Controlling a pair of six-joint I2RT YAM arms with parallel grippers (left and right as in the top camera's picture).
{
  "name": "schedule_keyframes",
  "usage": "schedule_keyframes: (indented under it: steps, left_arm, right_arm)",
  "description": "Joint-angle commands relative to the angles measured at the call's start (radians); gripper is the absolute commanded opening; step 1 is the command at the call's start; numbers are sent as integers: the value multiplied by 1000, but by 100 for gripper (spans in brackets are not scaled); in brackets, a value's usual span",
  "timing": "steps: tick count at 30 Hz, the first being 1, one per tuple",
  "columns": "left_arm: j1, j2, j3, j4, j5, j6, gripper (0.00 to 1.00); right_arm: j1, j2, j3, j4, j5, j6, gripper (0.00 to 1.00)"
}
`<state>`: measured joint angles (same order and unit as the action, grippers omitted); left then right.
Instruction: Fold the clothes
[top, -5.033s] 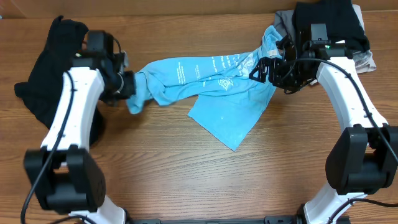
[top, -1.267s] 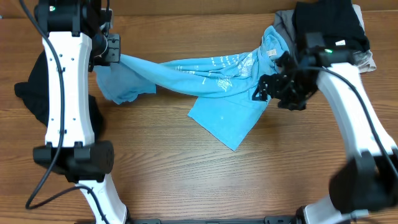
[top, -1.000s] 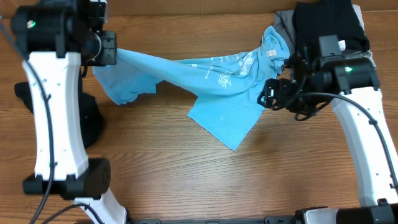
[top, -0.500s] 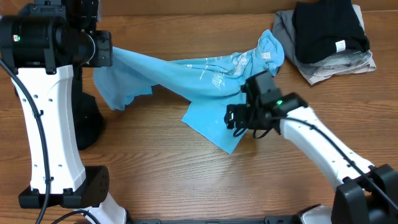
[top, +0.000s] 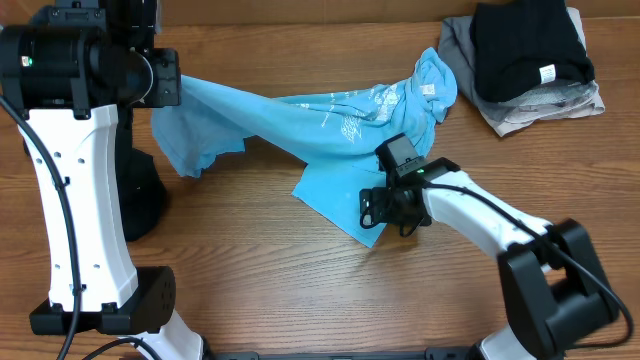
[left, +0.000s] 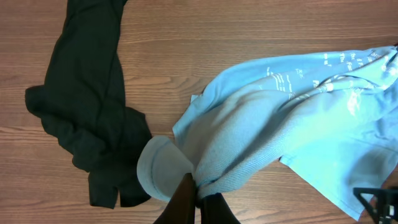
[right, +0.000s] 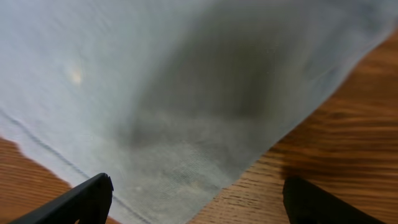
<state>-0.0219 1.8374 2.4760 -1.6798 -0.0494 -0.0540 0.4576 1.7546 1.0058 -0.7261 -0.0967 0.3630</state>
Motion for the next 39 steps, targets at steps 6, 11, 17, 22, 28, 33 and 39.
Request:
schedule_keyframes:
  steps: [6,11,17,22,28,33,39]
  left_arm:
    - [1,15,5,-7,-13,-21,4]
    - [1,43,5,-10,-5,-32,4]
    - [1,88,5,-10,0,-41,4]
    - [1,116,5,-10,3,-40,4]
    - [0,126,5,-10,11,-40,4]
    - [1,126,5,-10,17,-40,4]
    - [1,126,5,-9,11,-39,4]
  right_arm:
    - [45,39,-12,-37,-47,35,87]
    - [49,40,-12,-61,-43,63,71]
    - [73,41,-34,-70,-43,103,63]
    - [150,42,-38,-43,-19,67,70]
    - [210,44,-38,-38,55,68,68]
    - [210,69,-38,-39,68,76,7]
    - [186,72,-8,-93,134,170,4]
